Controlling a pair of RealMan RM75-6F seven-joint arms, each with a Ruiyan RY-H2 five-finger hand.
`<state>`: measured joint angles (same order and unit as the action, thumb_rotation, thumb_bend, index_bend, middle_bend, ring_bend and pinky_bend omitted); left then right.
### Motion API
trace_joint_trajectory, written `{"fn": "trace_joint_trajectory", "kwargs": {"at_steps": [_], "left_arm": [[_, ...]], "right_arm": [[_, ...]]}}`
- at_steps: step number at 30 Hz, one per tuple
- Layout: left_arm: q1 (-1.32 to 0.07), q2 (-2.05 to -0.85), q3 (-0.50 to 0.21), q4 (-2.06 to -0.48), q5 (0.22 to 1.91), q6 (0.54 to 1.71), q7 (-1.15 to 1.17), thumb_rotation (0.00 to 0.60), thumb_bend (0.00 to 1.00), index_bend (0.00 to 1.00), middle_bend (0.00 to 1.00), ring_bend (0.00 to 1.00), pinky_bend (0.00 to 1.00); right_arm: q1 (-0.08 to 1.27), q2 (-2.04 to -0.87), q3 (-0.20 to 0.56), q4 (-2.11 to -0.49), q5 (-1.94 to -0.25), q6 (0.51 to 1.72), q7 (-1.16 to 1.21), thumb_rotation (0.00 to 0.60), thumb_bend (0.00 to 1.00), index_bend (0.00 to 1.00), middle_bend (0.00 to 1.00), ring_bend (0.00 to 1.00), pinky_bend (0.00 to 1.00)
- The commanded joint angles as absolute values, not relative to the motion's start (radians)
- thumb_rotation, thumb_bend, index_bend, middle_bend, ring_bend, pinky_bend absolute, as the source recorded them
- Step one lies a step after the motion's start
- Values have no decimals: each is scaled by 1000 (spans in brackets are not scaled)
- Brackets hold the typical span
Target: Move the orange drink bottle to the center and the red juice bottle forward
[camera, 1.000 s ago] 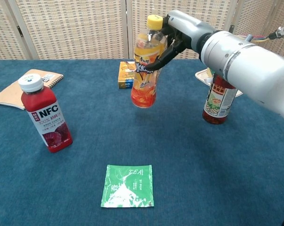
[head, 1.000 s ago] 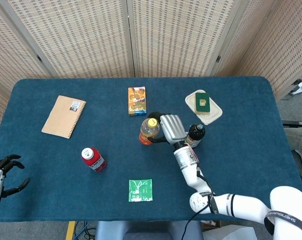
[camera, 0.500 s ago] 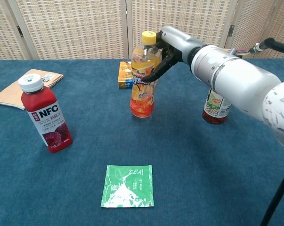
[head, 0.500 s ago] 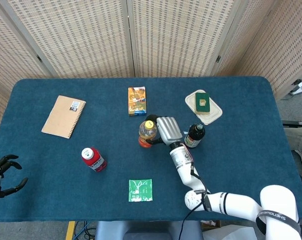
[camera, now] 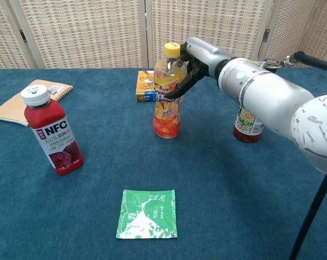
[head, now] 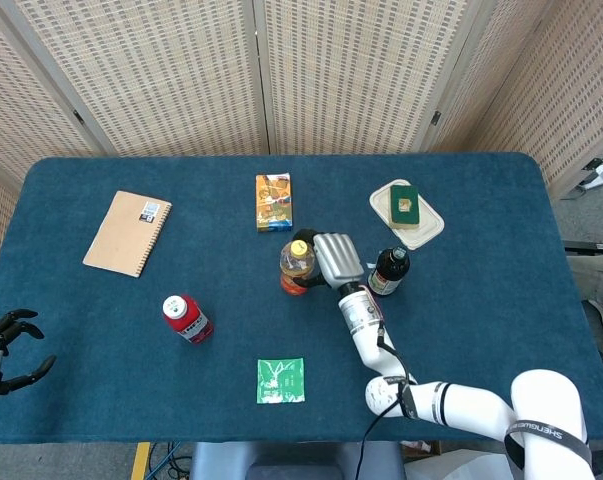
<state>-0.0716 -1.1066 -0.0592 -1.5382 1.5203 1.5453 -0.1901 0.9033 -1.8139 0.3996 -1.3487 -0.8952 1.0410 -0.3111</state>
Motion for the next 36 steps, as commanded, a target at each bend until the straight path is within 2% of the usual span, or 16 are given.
{"fn": "trace_joint_trajectory", "kwargs": {"at_steps": [1, 9, 13, 16, 21, 24, 28, 36], "left_arm": [[-71, -1106, -59, -1538, 1520, 1545, -191, 600, 176, 499, 303, 345, 557], [-71, -1105, -59, -1538, 1519, 1544, -195, 600, 176, 499, 303, 345, 557], [-71, -1105, -60, -1538, 1518, 1543, -195, 600, 176, 499, 303, 345, 557], [-71, -1106, -59, -1538, 1519, 1543, -193, 600, 176, 499, 303, 345, 556], [-72, -1107, -58, -1538, 1519, 1541, -190, 600, 176, 500, 304, 345, 556], [-72, -1107, -58, -1538, 1520, 1541, -188, 600, 176, 500, 303, 345, 557], [-72, -1108, -57, -1539, 1522, 1541, -184, 600, 176, 500, 303, 345, 557], [-72, -1110, -56, -1540, 1522, 1541, -171, 600, 176, 500, 304, 345, 557]], "right_arm": [[905, -1818, 398, -1341, -894, 1039, -312, 600, 162, 463, 580, 476, 466], [905, -1820, 396, -1329, -890, 1030, -310, 600, 162, 463, 551, 474, 466], [904, -1814, 394, -1332, -885, 1020, -310, 600, 162, 453, 504, 431, 466], [902, -1808, 393, -1338, -886, 1016, -307, 600, 160, 385, 455, 382, 466], [897, -1794, 393, -1357, -892, 1016, -299, 600, 153, 215, 364, 294, 455], [893, -1784, 393, -1372, -897, 1020, -297, 600, 146, 158, 324, 254, 433], [886, -1769, 394, -1394, -903, 1030, -295, 600, 138, 113, 287, 223, 411], [865, -1720, 390, -1468, -920, 1054, -300, 600, 121, 87, 248, 190, 385]]}}
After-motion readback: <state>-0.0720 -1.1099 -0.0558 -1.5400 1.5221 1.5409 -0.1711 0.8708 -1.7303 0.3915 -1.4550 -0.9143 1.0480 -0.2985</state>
